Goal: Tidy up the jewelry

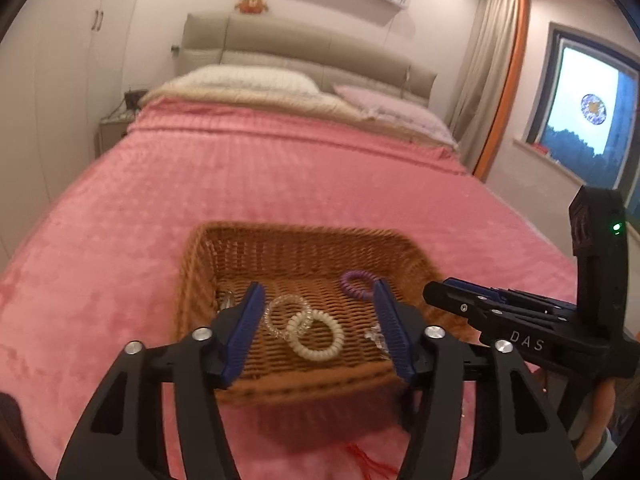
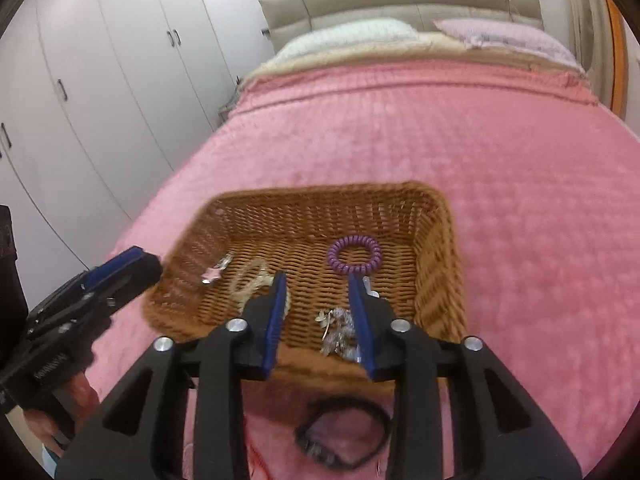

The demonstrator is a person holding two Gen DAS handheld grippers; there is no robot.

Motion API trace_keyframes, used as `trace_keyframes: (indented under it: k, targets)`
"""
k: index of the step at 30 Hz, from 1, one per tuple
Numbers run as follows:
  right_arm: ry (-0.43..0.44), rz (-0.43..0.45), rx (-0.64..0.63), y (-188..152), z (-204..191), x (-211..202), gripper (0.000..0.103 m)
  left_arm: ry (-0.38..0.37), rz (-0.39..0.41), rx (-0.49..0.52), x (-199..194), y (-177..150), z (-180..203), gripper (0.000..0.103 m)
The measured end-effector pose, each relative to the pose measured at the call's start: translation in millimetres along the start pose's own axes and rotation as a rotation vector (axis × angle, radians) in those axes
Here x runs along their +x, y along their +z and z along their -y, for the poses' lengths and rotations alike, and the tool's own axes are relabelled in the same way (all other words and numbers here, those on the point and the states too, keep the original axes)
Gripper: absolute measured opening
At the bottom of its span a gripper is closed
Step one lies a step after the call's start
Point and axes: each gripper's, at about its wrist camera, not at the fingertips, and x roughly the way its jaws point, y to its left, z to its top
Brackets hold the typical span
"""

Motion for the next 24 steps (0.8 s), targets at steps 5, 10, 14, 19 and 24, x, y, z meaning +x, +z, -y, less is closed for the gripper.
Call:
trace_keyframes:
  k: [5, 10, 14, 19, 24]
  targets:
    - [0.021, 0.094, -0.023, -14.8, -14.0, -59.2, 0.05, -0.018, 0.062, 0.034, -60.2, -10.0, 14.8, 0.062]
    - [0.021, 0.123, -0.073, -50.1, -36.4, -96.2, 0.05, -0.047, 0.045, 0.034, -97.9, -47.1, 19.6, 0.062]
    - [0.038, 0.071, -0.088, -89.6, -49.2, -93.1, 0.05, -0.036, -0.033, 0.011, -96.3, -84.9, 13.8, 0.061]
    - [0.064, -0.046, -0.077, -141.4, -56.8, -68.7, 0.043, -0.089, -0.181, -0.137, -64.4, -127.1, -10.7, 0.048]
    - [0.092, -0.139, -0.141, -175.8, -75.1, -45.1, 0.036, -0.165, -0.265, -0.258, -35.5, -146.5, -36.9, 0.041]
